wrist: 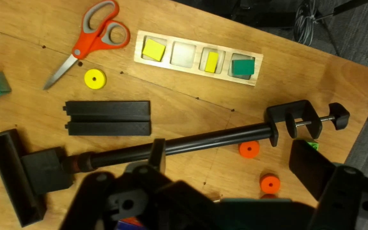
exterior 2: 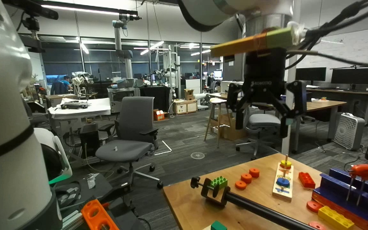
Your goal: Pick the orange ring and put it on the object
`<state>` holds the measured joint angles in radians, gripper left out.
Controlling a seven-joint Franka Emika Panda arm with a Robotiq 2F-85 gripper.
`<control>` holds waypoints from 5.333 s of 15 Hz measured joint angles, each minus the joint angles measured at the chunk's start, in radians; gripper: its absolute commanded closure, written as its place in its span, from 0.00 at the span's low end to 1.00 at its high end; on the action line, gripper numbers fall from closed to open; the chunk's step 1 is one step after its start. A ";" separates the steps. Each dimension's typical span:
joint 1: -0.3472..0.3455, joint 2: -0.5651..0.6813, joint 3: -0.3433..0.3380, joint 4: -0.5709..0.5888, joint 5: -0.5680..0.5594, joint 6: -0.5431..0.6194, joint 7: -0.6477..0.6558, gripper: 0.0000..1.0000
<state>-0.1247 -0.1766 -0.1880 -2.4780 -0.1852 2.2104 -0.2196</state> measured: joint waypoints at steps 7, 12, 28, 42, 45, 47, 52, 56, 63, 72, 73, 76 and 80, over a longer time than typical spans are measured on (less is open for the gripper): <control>0.026 0.236 0.074 -0.069 0.011 0.421 0.016 0.00; 0.037 0.398 0.110 -0.067 0.011 0.649 0.018 0.00; 0.022 0.763 0.200 0.340 0.073 0.594 0.018 0.00; -0.071 0.876 0.300 0.493 0.172 0.462 -0.055 0.00; -0.072 0.892 0.300 0.514 0.172 0.443 -0.057 0.00; -0.072 0.901 0.300 0.526 0.172 0.437 -0.059 0.00; -0.072 0.918 0.302 0.553 0.172 0.422 -0.062 0.00; -0.069 0.922 0.302 0.565 0.172 0.417 -0.063 0.00; -0.065 0.922 0.302 0.571 0.172 0.408 -0.063 0.25; -0.064 0.921 0.301 0.572 0.172 0.408 -0.063 0.77; -0.064 0.920 0.301 0.573 0.172 0.408 -0.063 0.76; -0.058 0.920 0.294 0.573 0.171 0.408 -0.062 0.76; -0.030 0.917 0.264 0.573 0.165 0.408 -0.055 0.76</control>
<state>-0.1543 0.7400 0.0763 -1.9047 -0.0201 2.6188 -0.2743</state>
